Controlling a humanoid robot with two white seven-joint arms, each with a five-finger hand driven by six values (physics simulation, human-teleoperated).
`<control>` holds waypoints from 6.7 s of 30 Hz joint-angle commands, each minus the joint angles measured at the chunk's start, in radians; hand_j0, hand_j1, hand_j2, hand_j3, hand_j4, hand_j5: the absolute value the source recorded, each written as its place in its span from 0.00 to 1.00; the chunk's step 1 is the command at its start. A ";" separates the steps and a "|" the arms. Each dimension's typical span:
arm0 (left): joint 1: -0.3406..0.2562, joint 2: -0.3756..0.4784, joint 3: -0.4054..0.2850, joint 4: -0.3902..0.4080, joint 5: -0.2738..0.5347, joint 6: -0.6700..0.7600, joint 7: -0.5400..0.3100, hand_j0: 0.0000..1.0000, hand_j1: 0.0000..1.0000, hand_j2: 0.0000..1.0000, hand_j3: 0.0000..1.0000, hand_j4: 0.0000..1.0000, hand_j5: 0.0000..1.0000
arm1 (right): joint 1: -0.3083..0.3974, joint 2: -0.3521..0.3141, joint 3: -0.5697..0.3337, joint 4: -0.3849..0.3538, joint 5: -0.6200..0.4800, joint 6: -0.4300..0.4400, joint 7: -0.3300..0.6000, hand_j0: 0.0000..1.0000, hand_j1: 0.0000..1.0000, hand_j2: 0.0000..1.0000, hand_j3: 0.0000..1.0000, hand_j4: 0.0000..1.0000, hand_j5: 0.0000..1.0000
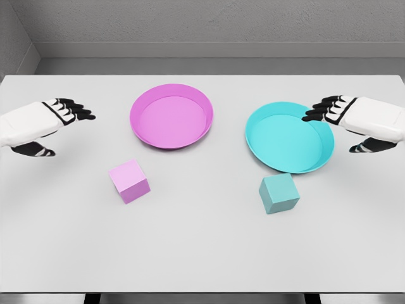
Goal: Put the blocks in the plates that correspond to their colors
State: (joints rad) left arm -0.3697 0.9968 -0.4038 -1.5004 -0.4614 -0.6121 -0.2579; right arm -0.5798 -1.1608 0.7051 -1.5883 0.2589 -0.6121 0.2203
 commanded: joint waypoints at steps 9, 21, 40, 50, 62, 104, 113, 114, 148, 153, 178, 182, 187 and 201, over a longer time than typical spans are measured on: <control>-0.002 0.019 -0.063 -0.067 -0.007 0.001 -0.001 1.00 1.00 1.00 1.00 1.00 1.00 | 0.017 0.036 0.071 0.001 0.003 0.001 0.001 1.00 1.00 1.00 1.00 1.00 1.00; -0.040 -0.046 -0.147 -0.106 -0.030 0.001 -0.029 1.00 1.00 1.00 1.00 1.00 1.00 | 0.014 0.130 0.125 -0.093 0.191 0.001 0.037 1.00 1.00 1.00 1.00 1.00 1.00; -0.112 -0.112 -0.260 -0.104 -0.066 0.001 -0.031 1.00 1.00 1.00 1.00 1.00 1.00 | -0.054 0.098 0.198 -0.171 0.273 0.001 0.117 1.00 1.00 1.00 1.00 1.00 1.00; -0.107 -0.110 -0.276 -0.104 -0.063 0.001 -0.031 1.00 1.00 1.00 1.00 1.00 1.00 | -0.160 0.115 0.327 -0.176 0.304 0.001 0.117 1.00 1.00 1.00 1.00 1.00 1.00; -0.095 -0.109 -0.290 -0.101 -0.065 0.001 -0.029 1.00 1.00 1.00 1.00 1.00 1.00 | -0.173 0.153 0.344 -0.176 0.318 0.001 0.117 1.00 1.00 1.00 1.00 1.00 1.00; -0.097 -0.124 -0.322 -0.101 -0.059 0.001 -0.080 0.57 0.57 0.57 0.57 0.57 0.57 | -0.187 0.201 0.329 -0.177 0.316 0.001 0.169 0.59 0.59 0.59 0.59 0.59 0.59; -0.129 -0.126 -0.322 -0.100 -0.054 0.001 -0.080 0.59 0.59 0.59 0.59 0.59 0.59 | -0.224 0.201 0.318 -0.177 0.309 0.001 0.162 0.59 0.59 0.59 0.59 0.59 0.59; -0.132 -0.126 -0.322 -0.098 -0.046 0.001 -0.080 0.60 0.60 0.60 0.60 0.60 0.60 | -0.225 0.202 0.317 -0.177 0.309 0.001 0.162 0.59 0.59 0.59 0.59 0.59 0.59; -0.344 -0.300 -0.323 0.124 -0.056 0.001 -0.095 0.60 0.60 0.60 0.60 0.60 0.60 | -0.327 0.316 0.290 0.192 0.338 0.001 0.166 0.60 0.60 0.60 0.60 0.60 0.60; -0.373 -0.336 -0.323 0.189 -0.059 0.001 -0.106 0.60 0.60 0.60 0.60 0.60 0.60 | -0.333 0.329 0.284 0.232 0.339 0.001 0.166 0.61 0.61 0.61 0.61 0.61 0.61; -0.476 -0.442 -0.311 0.342 -0.034 0.001 -0.133 1.00 1.00 1.00 1.00 1.00 1.00 | -0.296 0.219 0.091 0.225 0.293 0.001 0.159 1.00 1.00 1.00 1.00 1.00 1.00; -0.465 -0.348 -0.313 0.339 0.066 0.001 -0.133 1.00 1.00 1.00 1.00 1.00 1.00 | -0.232 0.150 -0.035 0.185 0.234 0.001 0.128 1.00 1.00 1.00 1.00 1.00 1.00; -0.442 -0.234 -0.311 0.338 0.125 0.001 -0.133 1.00 1.00 1.00 1.00 1.00 1.00 | -0.061 0.150 -0.206 0.152 0.234 0.001 0.042 1.00 1.00 1.00 1.00 1.00 1.00; -0.374 -0.024 -0.280 0.370 0.156 0.001 -0.133 1.00 1.00 1.00 1.00 1.00 1.00 | 0.153 0.156 -0.394 0.126 0.212 0.001 -0.001 1.00 1.00 1.00 1.00 1.00 1.00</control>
State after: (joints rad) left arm -0.7440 0.9604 -0.6892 -1.1327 -0.3207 -0.6128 -0.3918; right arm -0.4264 -1.0036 0.3166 -1.4613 0.4772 -0.6121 0.2218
